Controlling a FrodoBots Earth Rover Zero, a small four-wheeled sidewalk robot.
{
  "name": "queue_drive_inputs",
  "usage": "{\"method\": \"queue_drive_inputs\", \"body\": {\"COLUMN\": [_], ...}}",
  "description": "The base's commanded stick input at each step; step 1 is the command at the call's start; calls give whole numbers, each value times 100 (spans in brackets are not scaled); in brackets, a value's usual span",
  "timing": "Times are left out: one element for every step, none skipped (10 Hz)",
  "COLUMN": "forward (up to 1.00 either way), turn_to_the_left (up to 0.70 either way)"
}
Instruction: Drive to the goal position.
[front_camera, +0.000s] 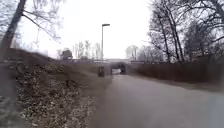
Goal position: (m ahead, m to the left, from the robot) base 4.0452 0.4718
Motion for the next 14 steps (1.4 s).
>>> {"method": "queue_drive_inputs", "body": {"forward": [70,70,70,70,70,70,70,70,70,70,70,70,70,70], "turn_to_the_left": [0,0,0,0,-2,-1,-1,-1,0,0,0,0,0,0]}}
